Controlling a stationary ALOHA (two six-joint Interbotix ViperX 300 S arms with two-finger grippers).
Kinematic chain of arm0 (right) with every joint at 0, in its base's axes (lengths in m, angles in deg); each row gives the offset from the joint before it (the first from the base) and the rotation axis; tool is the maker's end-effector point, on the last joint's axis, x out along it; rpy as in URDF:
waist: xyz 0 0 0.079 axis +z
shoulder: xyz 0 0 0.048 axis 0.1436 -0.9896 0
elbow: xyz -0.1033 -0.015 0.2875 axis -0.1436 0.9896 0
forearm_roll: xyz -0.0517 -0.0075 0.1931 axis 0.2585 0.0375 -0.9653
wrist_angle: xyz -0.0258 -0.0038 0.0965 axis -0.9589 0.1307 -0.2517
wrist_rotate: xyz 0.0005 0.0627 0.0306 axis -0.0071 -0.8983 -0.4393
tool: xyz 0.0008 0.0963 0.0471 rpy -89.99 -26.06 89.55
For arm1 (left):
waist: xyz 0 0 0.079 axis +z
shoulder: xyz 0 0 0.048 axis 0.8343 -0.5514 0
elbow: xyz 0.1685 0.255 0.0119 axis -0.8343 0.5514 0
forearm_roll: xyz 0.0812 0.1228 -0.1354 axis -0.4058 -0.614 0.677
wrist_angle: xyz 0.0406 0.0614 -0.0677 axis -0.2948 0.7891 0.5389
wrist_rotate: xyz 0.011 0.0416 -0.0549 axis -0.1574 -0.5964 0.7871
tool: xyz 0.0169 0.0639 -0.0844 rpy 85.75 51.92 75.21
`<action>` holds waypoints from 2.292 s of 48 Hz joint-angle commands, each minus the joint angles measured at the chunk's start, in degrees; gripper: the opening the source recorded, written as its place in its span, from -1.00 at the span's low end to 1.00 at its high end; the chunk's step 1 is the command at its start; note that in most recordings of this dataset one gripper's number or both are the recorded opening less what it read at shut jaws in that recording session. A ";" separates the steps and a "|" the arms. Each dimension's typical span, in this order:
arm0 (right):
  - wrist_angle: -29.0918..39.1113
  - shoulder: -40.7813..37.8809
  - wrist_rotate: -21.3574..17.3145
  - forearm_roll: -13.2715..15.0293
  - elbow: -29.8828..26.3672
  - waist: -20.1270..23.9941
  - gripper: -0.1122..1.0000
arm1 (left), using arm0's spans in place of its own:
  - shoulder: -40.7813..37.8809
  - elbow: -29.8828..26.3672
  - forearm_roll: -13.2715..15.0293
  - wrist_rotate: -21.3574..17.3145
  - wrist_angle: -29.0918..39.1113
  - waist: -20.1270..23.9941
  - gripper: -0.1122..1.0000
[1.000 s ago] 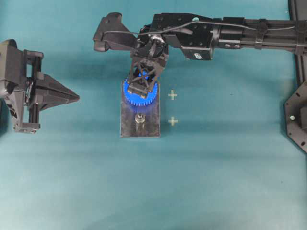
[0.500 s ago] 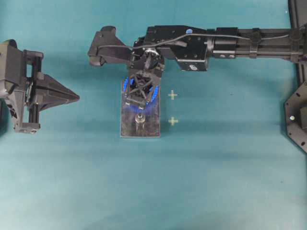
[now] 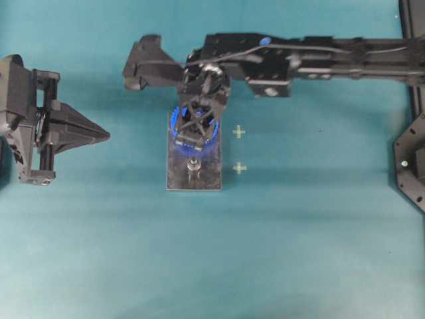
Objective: Fit the large gear onto the shaft.
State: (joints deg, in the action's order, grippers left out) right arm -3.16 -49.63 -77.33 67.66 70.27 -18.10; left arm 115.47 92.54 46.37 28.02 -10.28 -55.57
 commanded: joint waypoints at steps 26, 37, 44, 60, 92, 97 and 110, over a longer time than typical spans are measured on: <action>-19.86 20.92 -0.79 -0.18 21.80 1.41 0.55 | 2.81 1.23 -0.18 -5.10 -0.88 -0.09 -0.80; -23.99 26.37 -0.35 0.18 27.16 2.29 0.53 | 3.78 2.02 -0.18 -5.10 -0.88 -0.09 -0.80; -27.33 30.50 -0.35 0.53 31.73 2.46 0.49 | 3.52 2.20 -0.18 -5.19 -0.88 -0.09 -0.80; -40.43 40.25 0.18 0.88 44.38 3.69 0.45 | 3.60 2.64 -0.18 -5.27 -0.97 -0.09 -0.80; -67.76 57.13 2.90 0.88 69.43 7.29 0.45 | 4.04 4.57 -0.18 -4.48 -1.41 -0.09 -0.80; -67.85 59.33 2.90 0.88 71.02 7.29 0.45 | 4.22 5.10 -0.18 -3.16 -1.93 -0.09 -0.80; -67.85 66.27 2.55 0.62 75.85 7.29 0.45 | 5.10 7.21 -0.18 -1.93 -5.45 -0.09 -0.80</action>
State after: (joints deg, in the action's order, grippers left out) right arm -70.57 15.32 -74.87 68.54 145.68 -10.89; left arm 120.48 99.84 46.29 26.26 -14.06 -55.57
